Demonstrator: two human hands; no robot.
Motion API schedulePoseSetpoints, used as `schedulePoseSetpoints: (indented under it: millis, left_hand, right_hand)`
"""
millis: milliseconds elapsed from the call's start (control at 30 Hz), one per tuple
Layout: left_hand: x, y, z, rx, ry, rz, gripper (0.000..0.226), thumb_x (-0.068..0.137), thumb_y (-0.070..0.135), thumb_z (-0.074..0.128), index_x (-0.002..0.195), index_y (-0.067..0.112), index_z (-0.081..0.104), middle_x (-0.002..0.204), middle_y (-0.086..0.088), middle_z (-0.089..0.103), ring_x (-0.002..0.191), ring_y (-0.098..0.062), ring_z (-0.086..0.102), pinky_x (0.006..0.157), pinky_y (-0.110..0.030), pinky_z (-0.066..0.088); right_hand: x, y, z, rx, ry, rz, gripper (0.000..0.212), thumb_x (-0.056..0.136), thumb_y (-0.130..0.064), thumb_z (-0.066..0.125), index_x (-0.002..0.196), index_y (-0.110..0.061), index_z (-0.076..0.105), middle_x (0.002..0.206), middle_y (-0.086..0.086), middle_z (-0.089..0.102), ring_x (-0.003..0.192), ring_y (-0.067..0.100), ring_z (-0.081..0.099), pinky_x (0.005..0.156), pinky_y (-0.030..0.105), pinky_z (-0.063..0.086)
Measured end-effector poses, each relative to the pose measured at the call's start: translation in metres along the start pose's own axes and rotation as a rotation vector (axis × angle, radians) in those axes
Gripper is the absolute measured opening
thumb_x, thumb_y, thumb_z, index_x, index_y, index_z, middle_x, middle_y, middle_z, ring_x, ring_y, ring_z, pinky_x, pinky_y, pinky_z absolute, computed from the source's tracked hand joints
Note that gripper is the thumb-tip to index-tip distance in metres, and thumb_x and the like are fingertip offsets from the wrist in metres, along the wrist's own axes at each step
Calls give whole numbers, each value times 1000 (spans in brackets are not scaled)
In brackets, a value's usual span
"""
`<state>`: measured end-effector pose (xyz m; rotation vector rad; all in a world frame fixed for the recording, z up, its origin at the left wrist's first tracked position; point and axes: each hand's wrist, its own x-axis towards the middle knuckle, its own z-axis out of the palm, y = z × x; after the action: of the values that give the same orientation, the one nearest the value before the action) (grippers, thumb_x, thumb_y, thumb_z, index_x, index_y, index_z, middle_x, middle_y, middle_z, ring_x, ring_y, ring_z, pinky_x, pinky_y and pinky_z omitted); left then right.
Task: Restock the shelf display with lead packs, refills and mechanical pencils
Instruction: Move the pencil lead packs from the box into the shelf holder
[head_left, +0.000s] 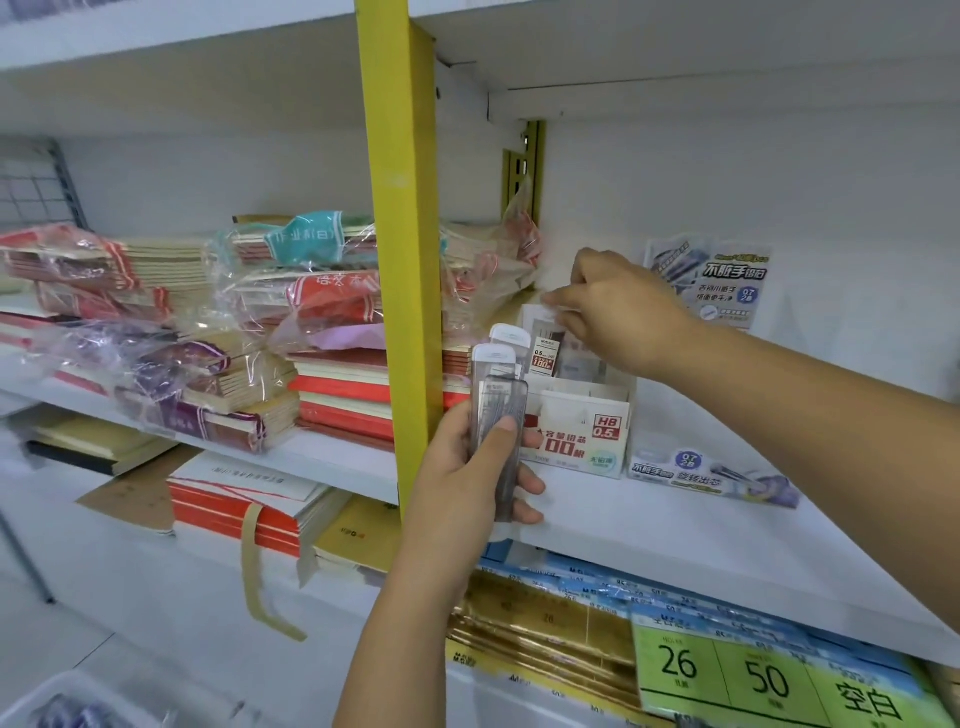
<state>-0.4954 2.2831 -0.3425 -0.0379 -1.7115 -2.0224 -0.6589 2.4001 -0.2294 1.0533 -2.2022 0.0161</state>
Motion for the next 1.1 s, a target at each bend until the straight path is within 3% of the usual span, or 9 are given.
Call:
schedulePoseSetpoints:
  millis: [100,200,300,400,533,667,800,933,1100]
  left_hand:
    - [-3,3,0,-12,-2,-6,17,99,27,57,107,38,68,97,1,75,69,-17,70,55,-27,58]
    - [-6,6,0,-3,-10,-7,17,98,30,59,103,43,68,98,1,75,73,-18,72,57,-28,59]
    - [-9,6,0,15,-28,0,16,95,31,62,103,44,67,98,0,74,72,-18,72,58,-28,58]
    - [-11,7,1,7,-54,2,17,90,34,68,107,40,67,95,-2,73,67,-17,68,57,-27,56]
    - [-12,6,3,14,-90,8,22,86,37,70,109,38,67,94,-1,73,66,-16,66,56,-28,56]
    - [-11,6,0,41,-118,30,20,91,38,64,110,41,67,93,2,72,67,-14,63,54,-25,51]
    - [-12,8,-2,11,-162,19,30,88,43,64,118,43,65,93,4,69,67,-13,59,50,-22,46]
    - [-12,7,0,-14,-166,22,35,95,35,61,127,50,58,103,6,71,68,-14,62,50,-23,46]
    - [-10,5,0,-67,-113,8,38,89,37,63,124,51,62,113,9,73,90,-19,75,57,-27,59]
  right_hand:
    - [-9,-2,-5,96,21,24,34,97,-25,52,130,-23,60,108,8,57,105,27,46,79,34,37]
    - [-22,-9,-18,281,98,110,26,97,-28,52,117,-23,68,101,-2,63,101,19,52,85,33,41]
    - [-40,-25,-37,788,10,209,18,93,-41,57,98,-32,72,82,-17,70,77,-2,62,69,18,47]
    - [-53,-41,-44,1040,-147,231,29,80,-48,68,106,-34,66,81,-12,71,67,2,66,60,16,46]
    - [-57,-51,-38,1183,-150,334,26,80,-31,75,102,-23,63,67,-5,68,55,6,60,53,24,45]
    - [-59,-45,-38,1340,-149,402,24,79,-24,74,100,-16,65,78,0,74,66,10,67,59,27,48]
    - [-57,-41,-39,1447,-150,441,44,62,-31,76,97,-7,65,77,4,74,62,11,66,54,21,48]
    - [-56,-39,-34,1476,-145,433,34,68,-21,77,96,-10,63,73,4,70,60,13,60,55,23,49]
    - [-55,-28,-35,1547,-176,432,36,66,-19,75,98,-8,64,80,10,73,65,16,66,53,22,53]
